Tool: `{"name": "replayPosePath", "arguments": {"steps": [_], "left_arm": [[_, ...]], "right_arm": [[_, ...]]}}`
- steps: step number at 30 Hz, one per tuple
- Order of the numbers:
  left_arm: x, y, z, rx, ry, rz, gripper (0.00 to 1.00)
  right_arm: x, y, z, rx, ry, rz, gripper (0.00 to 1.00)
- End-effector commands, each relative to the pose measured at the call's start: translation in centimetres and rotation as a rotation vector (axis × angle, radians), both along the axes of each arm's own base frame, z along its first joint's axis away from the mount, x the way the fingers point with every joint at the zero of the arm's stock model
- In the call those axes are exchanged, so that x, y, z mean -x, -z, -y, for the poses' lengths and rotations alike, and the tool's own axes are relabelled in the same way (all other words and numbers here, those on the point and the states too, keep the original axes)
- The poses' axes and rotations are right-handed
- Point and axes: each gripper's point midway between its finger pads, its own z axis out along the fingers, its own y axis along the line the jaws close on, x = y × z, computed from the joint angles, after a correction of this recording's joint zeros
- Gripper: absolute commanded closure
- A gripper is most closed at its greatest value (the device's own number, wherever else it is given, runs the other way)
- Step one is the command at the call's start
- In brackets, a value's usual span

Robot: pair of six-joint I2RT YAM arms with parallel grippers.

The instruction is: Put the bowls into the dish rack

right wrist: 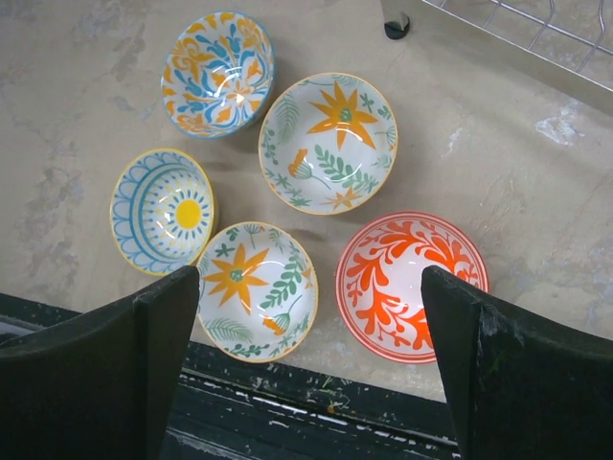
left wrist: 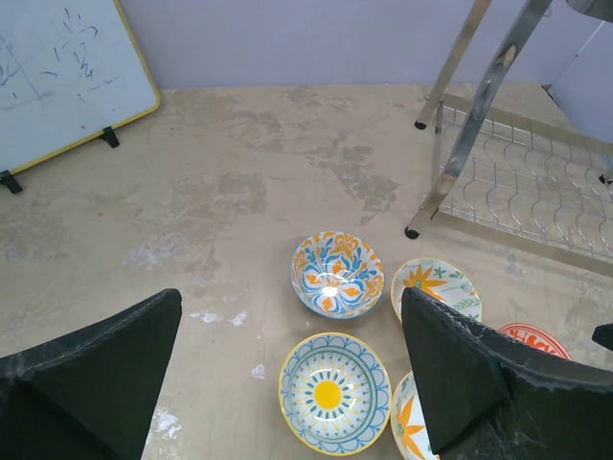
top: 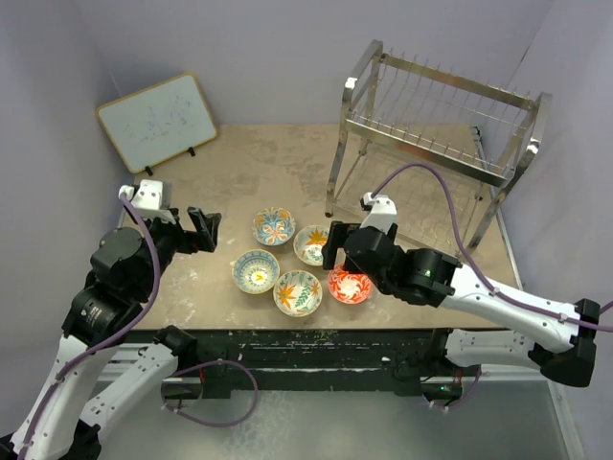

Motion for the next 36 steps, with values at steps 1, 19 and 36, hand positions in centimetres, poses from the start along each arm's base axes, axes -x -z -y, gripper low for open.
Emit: {"name": "replayPosePath", "arguments": {"steps": [1, 19, 36], "left_arm": [[0.0, -1.8, -0.6, 0.012, -0.021, 0.055, 0.01], [0.2, -1.1, -1.1, 0.008, -0.044, 0.037, 0.01], [0.8, -0.7, -1.4, 0.002, -0.047, 0.028, 0.01]], "right_arm": [[-0.3, 0.5, 1.0, 0.013, 0.071, -0.007, 0.01], [0.4, 7.4, 0.8, 0.152, 0.03, -0.084, 0.02], [0.3, 12.6, -3.3, 0.182, -0.011, -0.149, 0.34]]}}
